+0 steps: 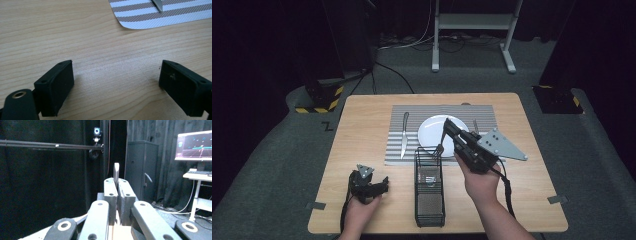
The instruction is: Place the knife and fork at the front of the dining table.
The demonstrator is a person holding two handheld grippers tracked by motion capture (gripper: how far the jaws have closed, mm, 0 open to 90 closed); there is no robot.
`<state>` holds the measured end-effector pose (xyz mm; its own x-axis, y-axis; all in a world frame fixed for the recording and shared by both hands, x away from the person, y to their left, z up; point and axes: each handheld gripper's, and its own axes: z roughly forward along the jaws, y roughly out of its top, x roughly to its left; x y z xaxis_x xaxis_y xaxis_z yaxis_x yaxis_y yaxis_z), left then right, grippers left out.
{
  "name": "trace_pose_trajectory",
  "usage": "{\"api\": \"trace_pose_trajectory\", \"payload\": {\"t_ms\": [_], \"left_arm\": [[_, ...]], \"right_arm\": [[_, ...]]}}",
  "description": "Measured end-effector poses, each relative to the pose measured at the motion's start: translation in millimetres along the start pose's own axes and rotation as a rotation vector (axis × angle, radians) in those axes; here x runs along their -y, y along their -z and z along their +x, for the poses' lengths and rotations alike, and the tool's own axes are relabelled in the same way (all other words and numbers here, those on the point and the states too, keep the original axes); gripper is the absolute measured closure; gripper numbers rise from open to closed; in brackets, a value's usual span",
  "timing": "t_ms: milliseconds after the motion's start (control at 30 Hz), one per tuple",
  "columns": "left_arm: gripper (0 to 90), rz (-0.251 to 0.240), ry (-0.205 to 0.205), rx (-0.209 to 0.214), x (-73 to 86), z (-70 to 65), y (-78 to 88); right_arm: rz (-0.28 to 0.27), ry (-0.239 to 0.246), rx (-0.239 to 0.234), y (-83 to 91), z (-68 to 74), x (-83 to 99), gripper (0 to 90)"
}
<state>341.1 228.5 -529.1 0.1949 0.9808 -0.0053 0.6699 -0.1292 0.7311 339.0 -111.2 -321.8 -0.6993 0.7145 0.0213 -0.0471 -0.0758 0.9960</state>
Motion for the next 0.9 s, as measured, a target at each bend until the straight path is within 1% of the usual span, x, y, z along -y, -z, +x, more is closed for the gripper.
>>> {"api": "trace_pose_trajectory", "payload": {"t_ms": [133, 300, 533, 633, 700, 900], "left_arm": [[12.6, 0.0, 0.0, 0.0, 0.0, 0.0, 0.0], [12.6, 0.0, 0.0, 0.0, 0.0, 0.0, 0.0], [12.6, 0.0, 0.0, 0.0, 0.0, 0.0, 0.0], [12.6, 0.0, 0.0, 0.0, 0.0, 0.0, 0.0], [12.6, 0.0, 0.0, 0.0, 0.0, 0.0, 0.0], [12.6, 0.0, 0.0, 0.0, 0.0, 0.0, 0.0]], "right_arm": [[-0.006, 0.017, 0.034, 6.3, -7.0, -3.7, 86.9], [0.008, 0.03, 0.085, 14.9, -20.3, 0.1, 86.9], [0.056, 0.034, 0.18, 32.7, -49.9, 17.1, 86.9], [0.079, 0.042, 0.229, 42.6, -63.4, 25.5, 86.9], [0.085, 0.045, 0.252, 47.1, -69.1, 29.2, 86.9], [0.124, 0.042, 0.333, 63.5, -92.9, 46.9, 86.9]]}}
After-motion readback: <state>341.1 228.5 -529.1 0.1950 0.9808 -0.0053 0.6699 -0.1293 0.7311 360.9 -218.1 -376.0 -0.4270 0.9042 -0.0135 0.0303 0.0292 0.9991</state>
